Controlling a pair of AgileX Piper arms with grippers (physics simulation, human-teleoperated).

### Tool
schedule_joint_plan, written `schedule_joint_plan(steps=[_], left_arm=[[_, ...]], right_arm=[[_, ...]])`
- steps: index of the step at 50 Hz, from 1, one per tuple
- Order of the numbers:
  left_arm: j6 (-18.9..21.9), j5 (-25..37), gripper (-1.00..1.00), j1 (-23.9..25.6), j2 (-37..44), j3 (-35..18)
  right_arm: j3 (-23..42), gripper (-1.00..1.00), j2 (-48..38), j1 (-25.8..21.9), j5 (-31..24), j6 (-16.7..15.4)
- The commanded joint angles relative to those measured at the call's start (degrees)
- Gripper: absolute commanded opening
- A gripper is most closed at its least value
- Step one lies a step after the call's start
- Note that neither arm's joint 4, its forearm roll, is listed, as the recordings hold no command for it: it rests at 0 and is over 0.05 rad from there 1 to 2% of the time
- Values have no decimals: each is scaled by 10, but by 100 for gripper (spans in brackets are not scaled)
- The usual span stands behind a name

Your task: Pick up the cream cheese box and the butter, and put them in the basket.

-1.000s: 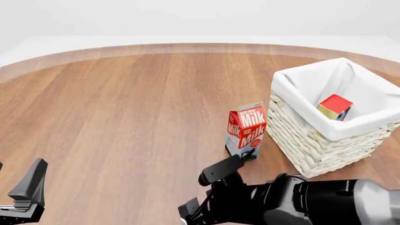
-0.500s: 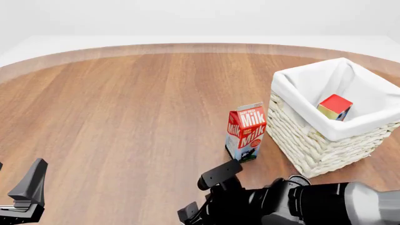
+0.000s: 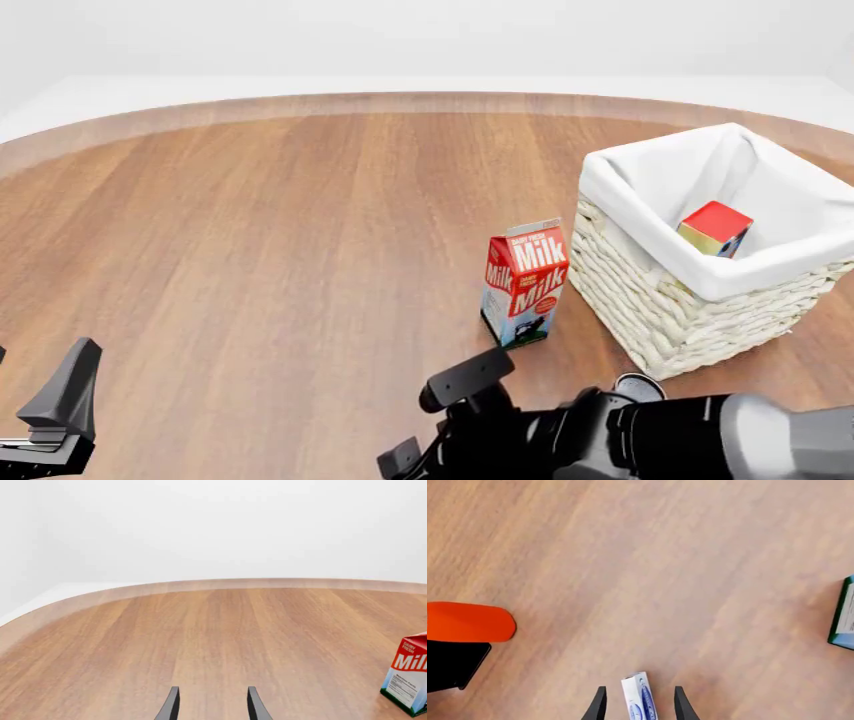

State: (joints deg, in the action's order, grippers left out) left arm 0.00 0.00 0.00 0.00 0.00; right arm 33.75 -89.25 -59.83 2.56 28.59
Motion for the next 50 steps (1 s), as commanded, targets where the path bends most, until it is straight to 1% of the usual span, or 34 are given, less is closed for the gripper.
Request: schedule_joint_plan(steps=[1,23,31,35,50], left_arm=[[0,0,100,0,0,0],[0,0,100,0,0,0],[0,0,100,0,0,0],[0,0,100,0,0,0],[0,0,100,0,0,0]], right_arm=[[-1,100,-9,-4,6,4],[-4,100,-32,-6,24,8],[-7,100,-42,-10,36,12],[-11,100,-47,-14,42,21],[-10,100,-63,-23,54,27]])
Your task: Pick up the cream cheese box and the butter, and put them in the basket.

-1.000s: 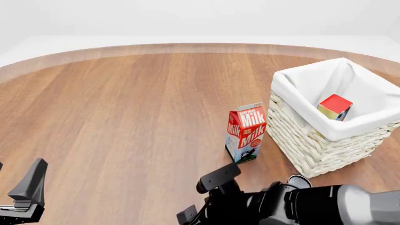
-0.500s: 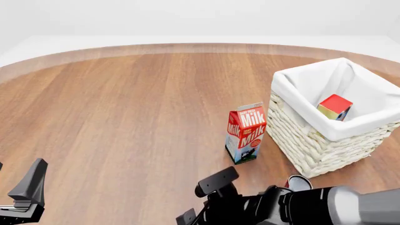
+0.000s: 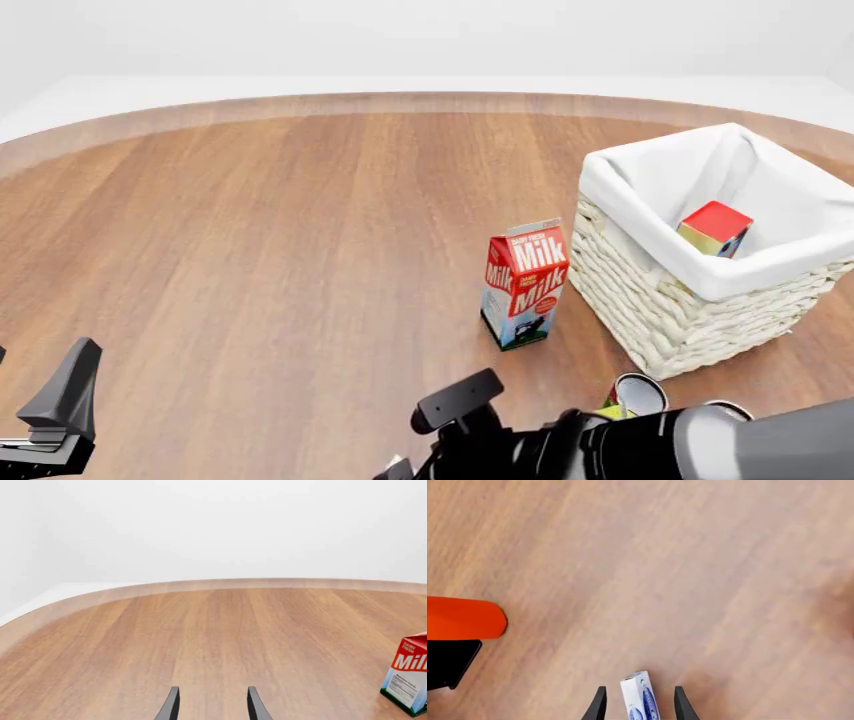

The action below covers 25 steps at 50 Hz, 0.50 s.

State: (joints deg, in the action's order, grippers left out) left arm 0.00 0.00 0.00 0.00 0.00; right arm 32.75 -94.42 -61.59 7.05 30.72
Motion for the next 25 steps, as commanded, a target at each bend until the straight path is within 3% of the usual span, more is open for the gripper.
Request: schedule_joint_plan(steps=[1,25], left_arm=[[0,0,100,0,0,0],[0,0,100,0,0,0]], right_arm=[[0,100,-12,-6,9,5],[-2,100,-33,-11,26,10]])
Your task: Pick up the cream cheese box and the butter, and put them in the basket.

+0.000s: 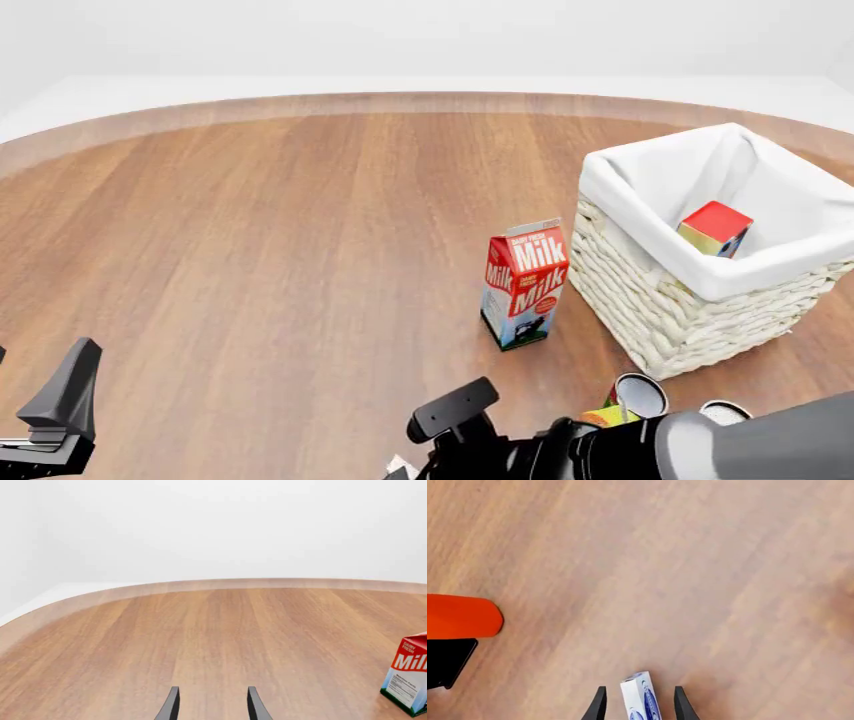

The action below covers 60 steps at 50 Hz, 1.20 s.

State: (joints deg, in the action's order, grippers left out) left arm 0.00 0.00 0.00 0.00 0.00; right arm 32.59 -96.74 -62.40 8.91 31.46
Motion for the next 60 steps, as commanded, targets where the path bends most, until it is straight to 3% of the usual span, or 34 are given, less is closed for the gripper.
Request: schedule_joint_plan(steps=[1,33,34,49,60], left_arm=[[0,0,100,0,0,0],[0,0,100,0,0,0],[0,0,100,0,0,0],[0,0,100,0,0,0],[0,0,100,0,0,0]], right_arm=[[0,100,-11,-3,8,3],[-4,100,-25,-11,25,9],[-5,-100,-23,-7,24,7],[0,-100,1,6,6,-8],[93,-100,148,43,-141,-85]])
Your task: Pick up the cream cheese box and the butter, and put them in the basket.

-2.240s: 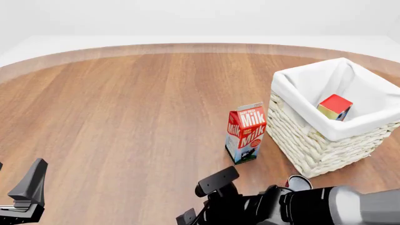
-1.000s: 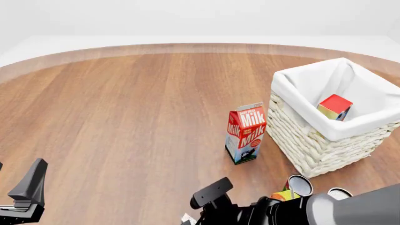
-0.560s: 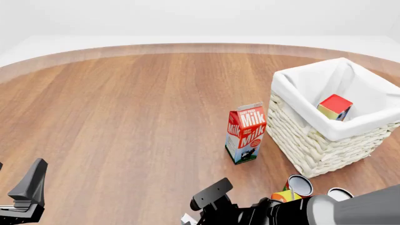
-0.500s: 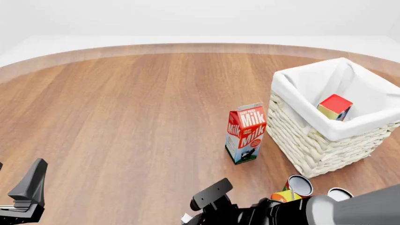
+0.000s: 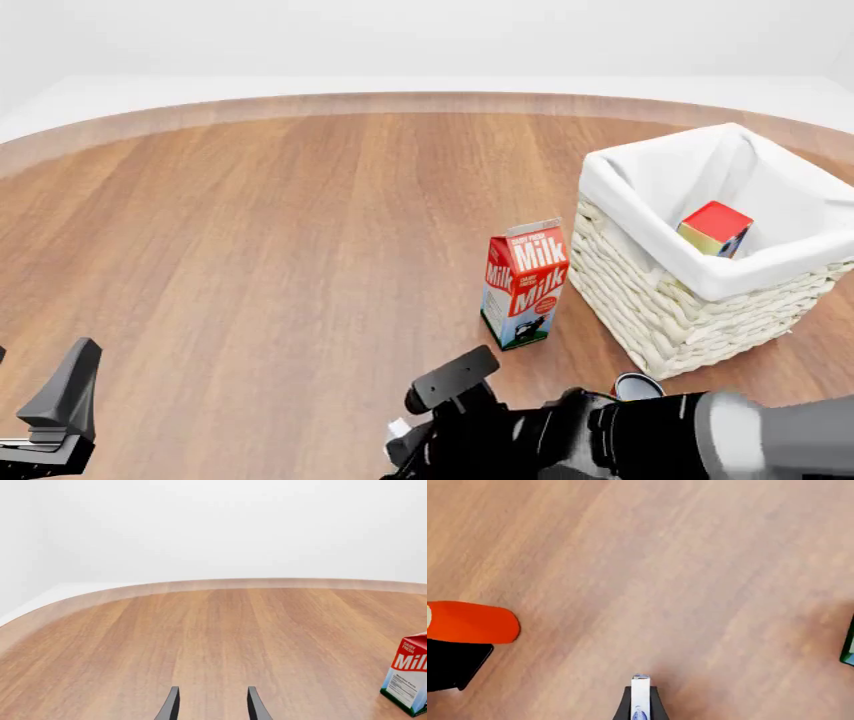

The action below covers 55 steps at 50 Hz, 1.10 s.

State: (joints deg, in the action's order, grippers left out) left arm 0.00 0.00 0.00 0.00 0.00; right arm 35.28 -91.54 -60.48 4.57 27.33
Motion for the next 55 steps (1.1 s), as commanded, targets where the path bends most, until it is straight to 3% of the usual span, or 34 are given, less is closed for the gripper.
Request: schedule_joint_plan(steps=[1,19,26,34,36,44,50,51,55], left_arm=[[0,0,100,0,0,0],[0,0,100,0,0,0],[0,0,100,0,0,0],[0,0,100,0,0,0],[0,0,100,0,0,0],[0,0,100,0,0,0],[0,0,100,0,0,0],[0,0,100,0,0,0],[0,0,100,0,0,0]], right_arm=[[74,-100,102,25,-107,-49],[192,-100,205,43,-251,-114],[221,-100,228,51,-281,-131],[279,-100,264,66,-324,-163],[322,-100,271,60,-350,-175],[364,-100,284,86,-368,-207],[362,-100,291,97,-369,-213],[355,-100,306,123,-368,-222],[352,-100,325,144,-373,-229]])
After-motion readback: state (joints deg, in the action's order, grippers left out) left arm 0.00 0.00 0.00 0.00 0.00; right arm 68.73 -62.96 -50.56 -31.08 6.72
